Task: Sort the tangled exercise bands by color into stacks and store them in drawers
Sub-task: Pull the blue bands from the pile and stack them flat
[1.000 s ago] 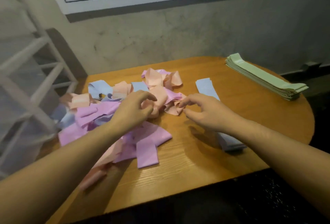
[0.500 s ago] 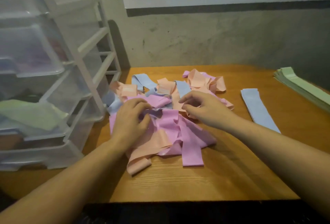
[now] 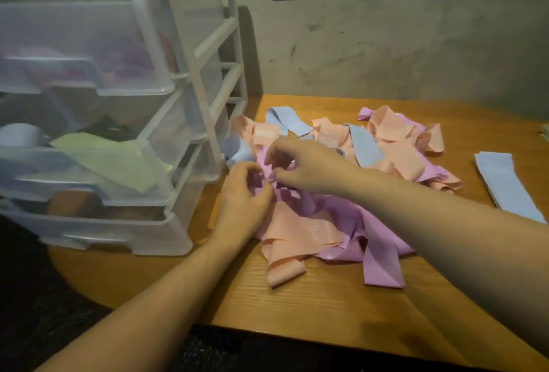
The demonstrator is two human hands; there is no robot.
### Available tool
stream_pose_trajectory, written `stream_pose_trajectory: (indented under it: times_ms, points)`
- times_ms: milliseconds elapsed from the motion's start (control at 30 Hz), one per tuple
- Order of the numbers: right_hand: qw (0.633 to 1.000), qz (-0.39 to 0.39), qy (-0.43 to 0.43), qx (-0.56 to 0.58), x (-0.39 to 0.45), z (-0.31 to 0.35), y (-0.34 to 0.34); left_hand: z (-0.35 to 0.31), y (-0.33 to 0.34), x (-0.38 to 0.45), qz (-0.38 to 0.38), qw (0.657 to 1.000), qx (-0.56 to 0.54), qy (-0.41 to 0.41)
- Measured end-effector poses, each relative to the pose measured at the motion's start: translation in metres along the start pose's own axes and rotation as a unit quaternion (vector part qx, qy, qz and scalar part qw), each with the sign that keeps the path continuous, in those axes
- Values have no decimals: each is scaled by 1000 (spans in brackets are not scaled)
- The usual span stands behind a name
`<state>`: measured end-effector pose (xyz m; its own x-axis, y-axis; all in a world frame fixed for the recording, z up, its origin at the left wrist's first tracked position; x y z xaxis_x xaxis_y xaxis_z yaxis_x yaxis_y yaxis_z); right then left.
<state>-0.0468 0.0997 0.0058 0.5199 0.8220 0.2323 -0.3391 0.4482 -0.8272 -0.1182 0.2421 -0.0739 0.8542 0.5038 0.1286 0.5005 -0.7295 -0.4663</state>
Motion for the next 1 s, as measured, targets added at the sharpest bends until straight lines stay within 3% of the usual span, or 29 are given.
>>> stream_pose_trajectory:
  times_ms: [167, 367, 467, 700, 867, 1000]
  points:
    - [989, 80, -46, -119, -14, -24, 1, -4, 5, -2, 17, 986, 136, 96]
    - [963, -18, -139, -231, -46, -60, -4, -7, 9, -5, 68, 957, 241, 149]
    - [952, -41, -99, -287, -56, -74, -2, -6, 11, -6, 83, 953, 241, 164]
    - [969, -116, -41, -212, -60, -72, -4, -4, 14, -7, 69, 948, 251, 182]
    - [979, -93, -65, -166, -76, -58, -10, -6, 12, -10, 66, 952, 234, 185]
    - [978, -142, -82, -131, -89, -43, -15, -4, 14, -9, 64, 948, 244, 195]
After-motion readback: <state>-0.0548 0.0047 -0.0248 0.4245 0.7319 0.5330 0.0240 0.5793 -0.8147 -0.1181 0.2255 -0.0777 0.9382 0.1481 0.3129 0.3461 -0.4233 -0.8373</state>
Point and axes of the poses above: each hand's wrist, its own x-axis towards the middle knuckle, its own y-axis out of the palm, z = x × y, the point moved 1 cm from there along x, towards the middle knuckle, and after that the axes turned 14 degrees about -y, right-handed, at the moved point
